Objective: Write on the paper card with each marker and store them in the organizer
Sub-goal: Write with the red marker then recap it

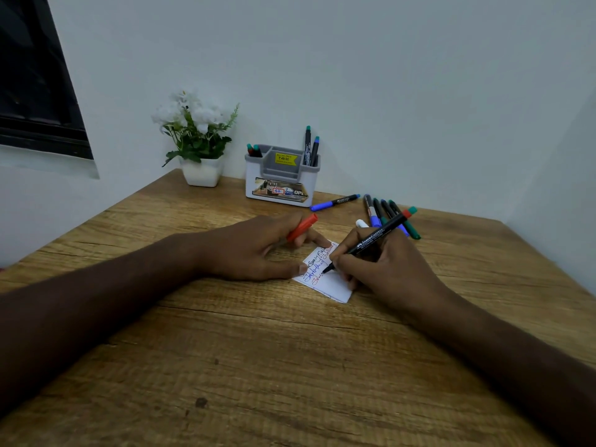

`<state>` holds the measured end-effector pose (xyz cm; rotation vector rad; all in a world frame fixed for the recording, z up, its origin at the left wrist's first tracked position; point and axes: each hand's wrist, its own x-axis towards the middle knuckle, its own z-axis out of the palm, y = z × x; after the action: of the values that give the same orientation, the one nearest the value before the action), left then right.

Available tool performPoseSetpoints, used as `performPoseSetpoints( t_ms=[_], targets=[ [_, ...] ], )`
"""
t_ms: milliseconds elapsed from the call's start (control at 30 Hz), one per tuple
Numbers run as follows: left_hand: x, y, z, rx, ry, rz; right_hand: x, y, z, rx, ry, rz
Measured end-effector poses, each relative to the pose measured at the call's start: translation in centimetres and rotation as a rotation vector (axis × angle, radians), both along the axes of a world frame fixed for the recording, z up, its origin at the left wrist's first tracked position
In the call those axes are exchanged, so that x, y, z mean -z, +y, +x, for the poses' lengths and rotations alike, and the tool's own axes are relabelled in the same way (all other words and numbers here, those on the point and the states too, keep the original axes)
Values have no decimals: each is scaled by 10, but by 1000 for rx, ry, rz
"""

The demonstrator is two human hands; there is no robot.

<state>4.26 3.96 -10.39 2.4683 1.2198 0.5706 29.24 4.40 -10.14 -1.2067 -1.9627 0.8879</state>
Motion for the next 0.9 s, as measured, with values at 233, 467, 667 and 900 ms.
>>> performPoseSetpoints(
  t_ms=[233,467,667,900],
  targets=[
    [2,2,-2,2,-9,12,-1,-1,0,3,16,-2],
    [1,-1,0,-8,2,15,0,1,0,17,21,-6],
    [-2,-3,1,-6,7,11,0,1,2,9,10,-22],
    [1,0,0,-2,-13,-3,0,2,2,4,19,-28]
  ],
)
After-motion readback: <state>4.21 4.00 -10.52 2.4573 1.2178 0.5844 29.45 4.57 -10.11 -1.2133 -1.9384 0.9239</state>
